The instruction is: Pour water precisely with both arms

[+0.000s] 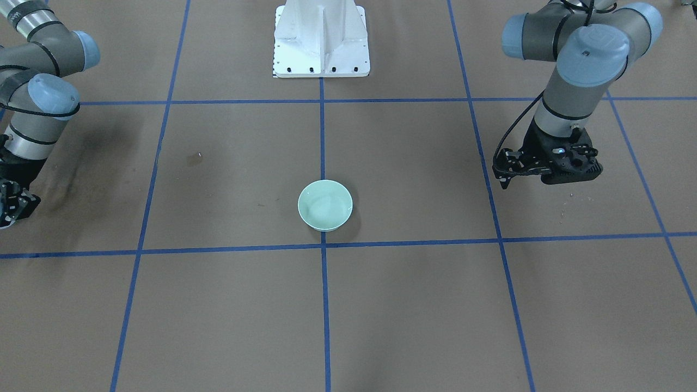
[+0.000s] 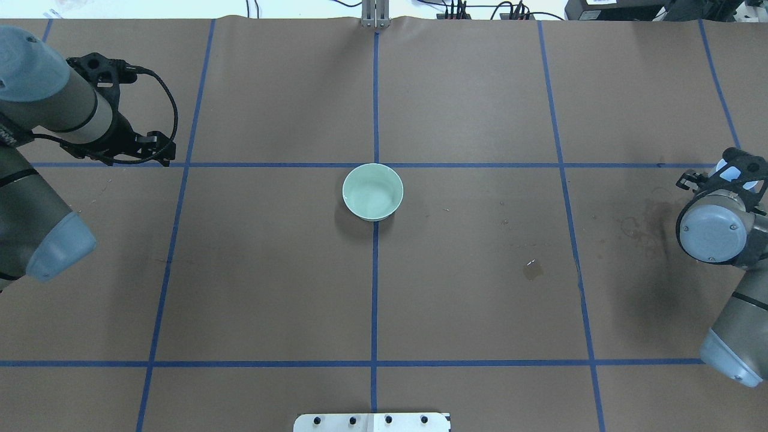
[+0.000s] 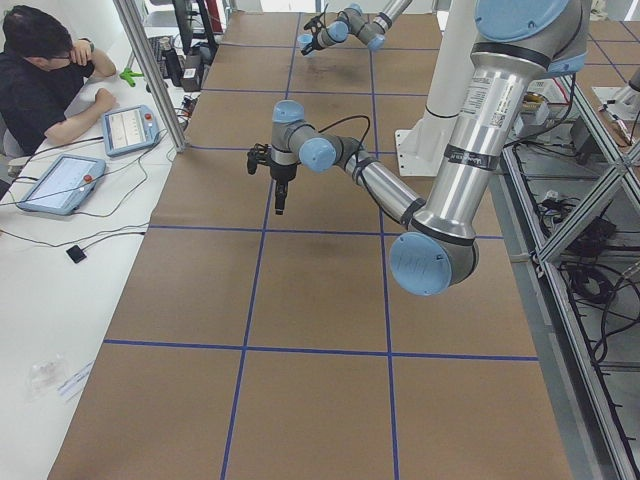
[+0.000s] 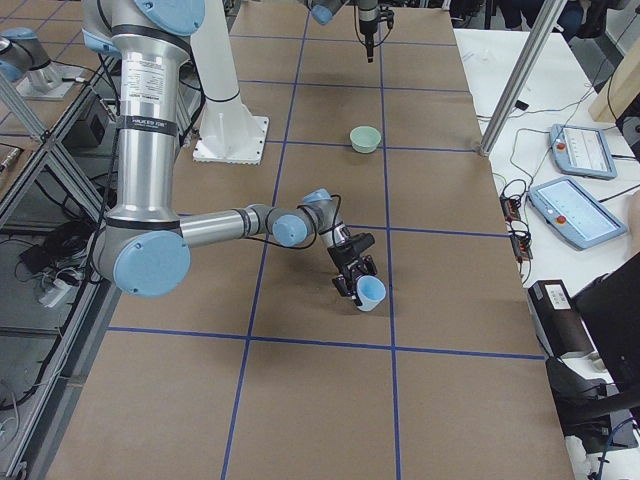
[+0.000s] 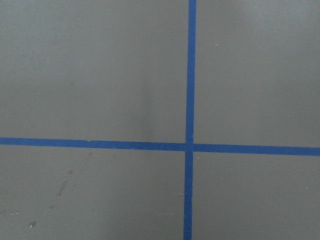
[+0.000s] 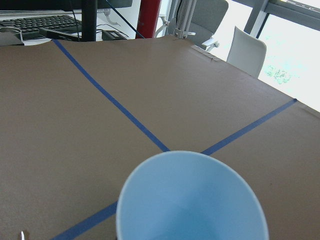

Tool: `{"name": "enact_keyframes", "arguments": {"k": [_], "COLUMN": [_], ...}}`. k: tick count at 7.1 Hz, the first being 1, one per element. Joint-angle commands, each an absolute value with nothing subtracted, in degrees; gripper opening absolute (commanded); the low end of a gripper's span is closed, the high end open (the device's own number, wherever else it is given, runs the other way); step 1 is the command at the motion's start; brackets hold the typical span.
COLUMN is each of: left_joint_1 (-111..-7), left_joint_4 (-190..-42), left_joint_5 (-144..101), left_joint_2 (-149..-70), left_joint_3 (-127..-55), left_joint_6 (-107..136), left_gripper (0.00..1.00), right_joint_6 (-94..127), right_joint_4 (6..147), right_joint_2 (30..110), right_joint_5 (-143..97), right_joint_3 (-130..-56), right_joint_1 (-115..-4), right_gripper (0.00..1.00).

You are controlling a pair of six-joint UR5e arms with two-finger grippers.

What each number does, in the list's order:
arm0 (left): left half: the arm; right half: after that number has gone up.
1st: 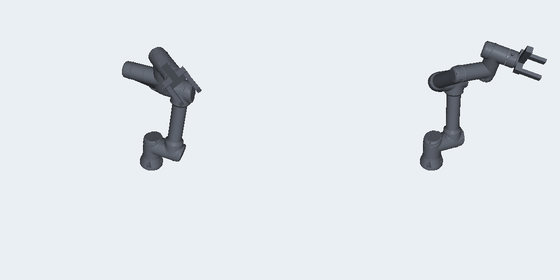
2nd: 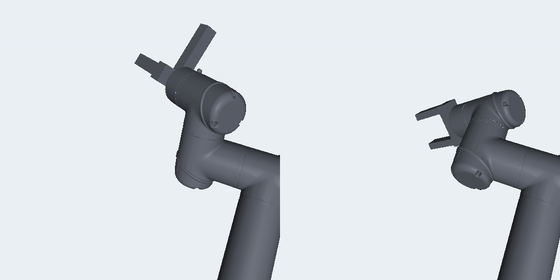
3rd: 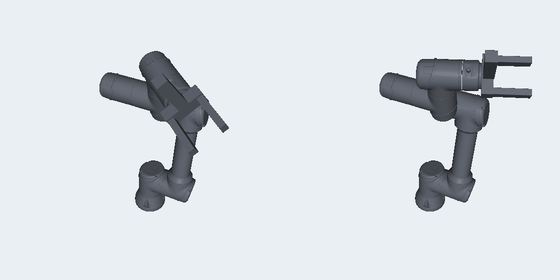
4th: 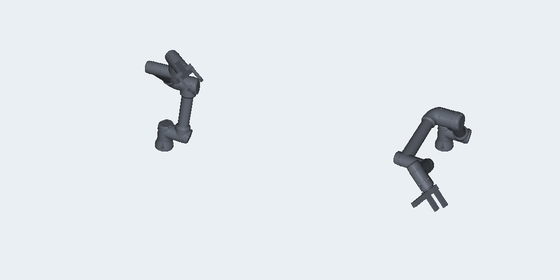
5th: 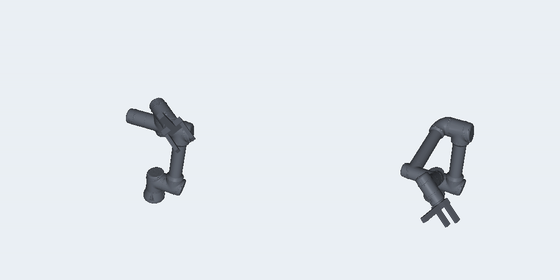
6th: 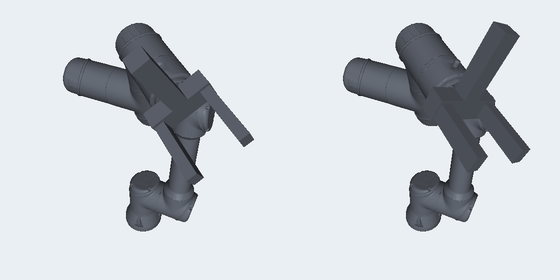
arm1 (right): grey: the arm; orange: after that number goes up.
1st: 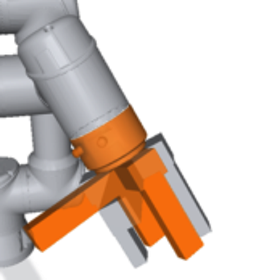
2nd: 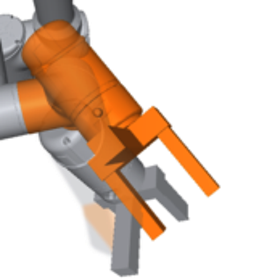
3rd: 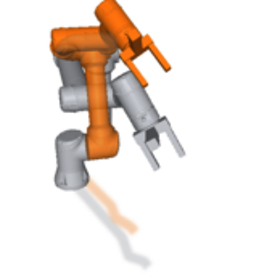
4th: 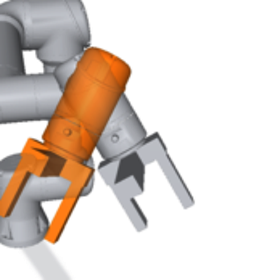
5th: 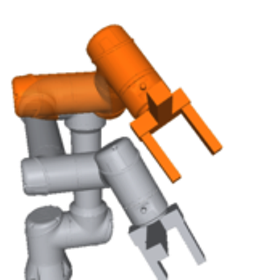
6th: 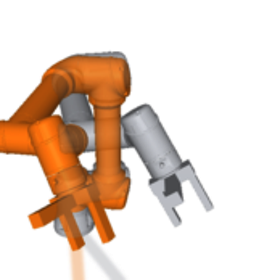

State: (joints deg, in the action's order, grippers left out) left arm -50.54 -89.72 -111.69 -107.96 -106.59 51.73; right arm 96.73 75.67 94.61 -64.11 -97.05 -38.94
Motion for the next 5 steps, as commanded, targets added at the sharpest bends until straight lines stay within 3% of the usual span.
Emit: {"name": "enact_keyframes", "arguments": {"k": [1, 3, 5], "left_joint_1": [-50.5, -50.5, -50.5], "left_joint_4": [-89.6, -89.6, -89.6], "left_joint_5": [-111.7, -111.6, -111.7], "left_joint_2": [-108.2, -108.3, -108.3], "left_joint_3": [-106.5, -106.5, -106.5], "left_joint_6": [51.7, 51.7, 51.7], "left_gripper": [1.00, 1.00, 1.00], "right_joint_6": [96.6, 96.6, 96.6], "right_joint_4": [75.7, 75.7, 75.7], "right_joint_2": [94.3, 94.3, 94.4], "right_joint_5": [-64.2, -64.2, -64.2], "right_joint_3": [-96.3, -95.4, -95.3], "right_joint_1": [-38.9, -38.9, -38.9], "right_gripper": [0.00, 0.03, 0.20]}}
